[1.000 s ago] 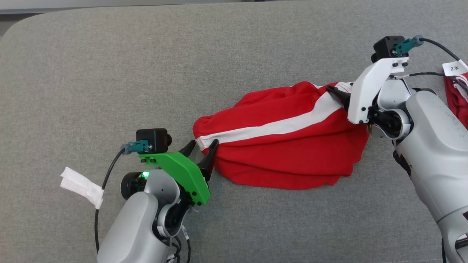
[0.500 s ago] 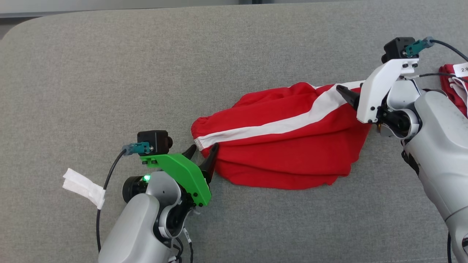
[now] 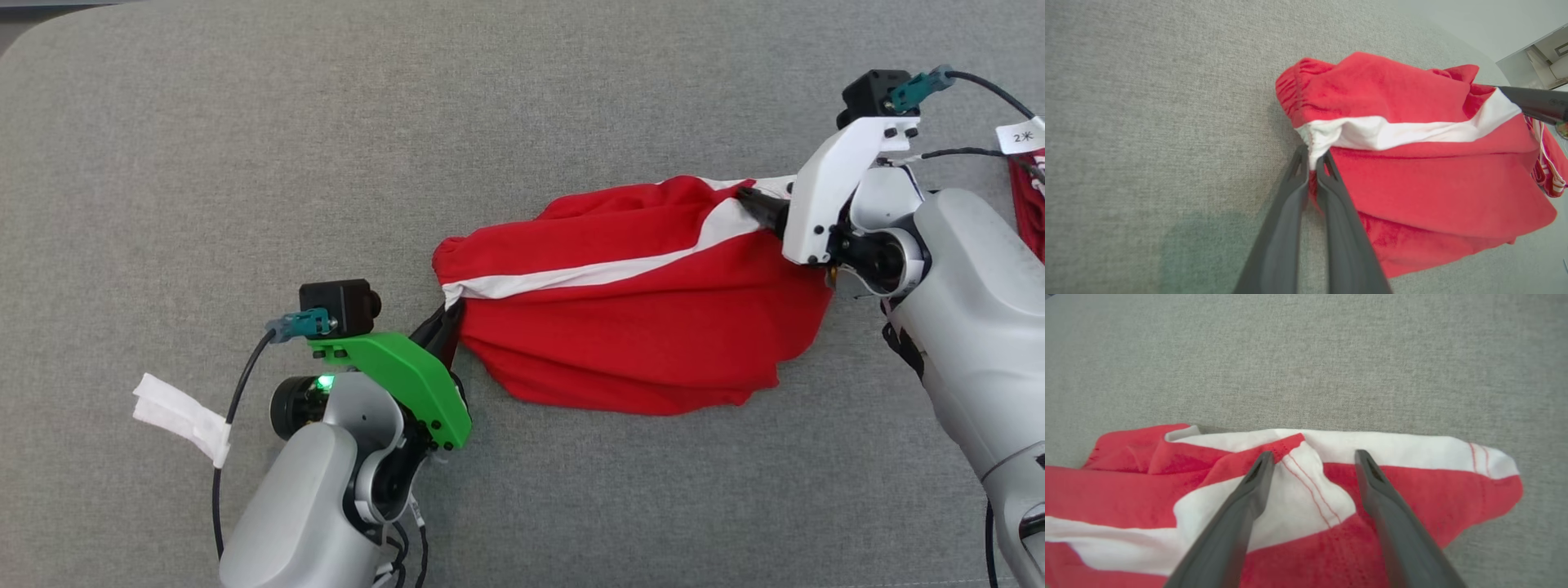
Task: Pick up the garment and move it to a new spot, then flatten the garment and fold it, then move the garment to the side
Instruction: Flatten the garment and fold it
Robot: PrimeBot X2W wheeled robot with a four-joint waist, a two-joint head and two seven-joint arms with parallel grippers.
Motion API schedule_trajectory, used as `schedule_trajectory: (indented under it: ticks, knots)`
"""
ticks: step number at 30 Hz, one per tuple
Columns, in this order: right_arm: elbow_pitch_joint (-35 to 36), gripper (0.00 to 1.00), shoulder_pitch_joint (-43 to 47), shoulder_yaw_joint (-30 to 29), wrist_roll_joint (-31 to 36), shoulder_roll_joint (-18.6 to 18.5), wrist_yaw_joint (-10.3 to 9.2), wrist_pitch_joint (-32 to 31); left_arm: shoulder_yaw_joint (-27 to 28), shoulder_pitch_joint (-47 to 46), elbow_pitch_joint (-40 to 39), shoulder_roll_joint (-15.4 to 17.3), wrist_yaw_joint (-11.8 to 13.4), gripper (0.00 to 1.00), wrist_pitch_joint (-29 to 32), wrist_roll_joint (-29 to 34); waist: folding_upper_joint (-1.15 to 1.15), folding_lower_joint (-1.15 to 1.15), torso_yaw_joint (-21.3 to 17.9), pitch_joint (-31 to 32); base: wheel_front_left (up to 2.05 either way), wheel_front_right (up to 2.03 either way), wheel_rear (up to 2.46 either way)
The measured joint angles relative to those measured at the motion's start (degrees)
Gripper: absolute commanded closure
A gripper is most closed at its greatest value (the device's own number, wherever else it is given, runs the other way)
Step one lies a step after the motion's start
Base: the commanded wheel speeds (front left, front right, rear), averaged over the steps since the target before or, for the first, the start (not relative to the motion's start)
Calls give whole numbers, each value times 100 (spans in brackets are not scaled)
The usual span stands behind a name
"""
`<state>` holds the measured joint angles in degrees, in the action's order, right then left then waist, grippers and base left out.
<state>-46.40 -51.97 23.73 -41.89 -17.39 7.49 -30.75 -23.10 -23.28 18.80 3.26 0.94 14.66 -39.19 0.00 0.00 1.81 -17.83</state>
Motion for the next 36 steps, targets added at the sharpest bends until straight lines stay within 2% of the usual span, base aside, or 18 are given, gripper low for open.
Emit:
schedule_trajectory:
  ticks: [2, 3, 4, 5, 6, 7, 8, 11, 19, 23, 26, 30, 33, 36]
  knots:
    - [98, 2, 9, 100, -88, 56, 0, -76, -11, -2, 13, 3, -19, 100, -37, 1, 0, 0, -5, -10, 0, 0, 0]
    - [159, 11, 20, 140, -111, 63, 0, -107, -16, -3, 19, 5, -26, 100, -43, 1, 0, 0, -8, -13, 0, 0, 0]
    - [249, 29, 51, 203, -148, 63, 0, -131, -25, -4, 26, 5, -27, 100, -59, 2, 0, 0, -12, -17, 0, 0, 0]
    - [332, 55, 107, 257, -166, 59, 0, -140, -32, -7, 32, 5, -36, 100, -62, 2, 0, 0, -17, -18, 0, 0, 0]
    - [381, 64, 162, 294, -203, 59, 0, -145, -40, -13, 37, 5, -41, 100, -67, 2, 0, 0, -23, -18, 0, 0, 0]
    - [415, 95, 233, 310, -219, 55, 0, -145, -43, -19, 44, 5, -42, 100, -70, 2, 0, 0, -32, -15, 0, 0, 0]
    - [468, 100, 290, 355, -214, 32, 0, -144, -44, -21, 49, 5, -42, 100, -92, 1, 0, 0, -42, -14, 0, 0, 0]
    - [631, 100, 396, 407, -171, -47, 0, -12, -41, -23, 66, 21, -48, 100, -123, 0, 0, 0, -74, -5, 0, 0, 0]
    - [1443, 100, 514, 153, 122, -263, 0, 1307, 138, -88, -76, 45, -138, 100, -688, -16, 0, 0, -128, 153, 0, 0, 0]
    - [1864, 100, 760, -18, 121, -339, 0, 1537, 258, -113, -331, 12, -300, 100, -824, -380, 0, -1, -153, 309, 0, 0, 0]
    - [2125, 100, 854, -235, 131, -441, 0, 1572, 250, -227, -487, 11, -330, 100, -659, -521, 0, -1, -193, 401, 0, 0, 0]
    - [2143, 100, 695, -564, 294, -436, 0, 1649, 269, -809, -494, 48, -283, 100, -254, -609, 0, -1, -271, 369, 0, 0, 0]
    - [2005, 100, 62, -721, 539, -272, 0, 1944, 359, -1535, -288, 31, -226, 100, -103, -734, 0, -1, -316, 229, 0, 0, 0]
    - [1722, 100, -821, -870, 889, -92, 0, 2510, 477, -2567, 85, 11, -138, 100, -224, -648, 0, -1, -381, -3, 0, 0, 0]
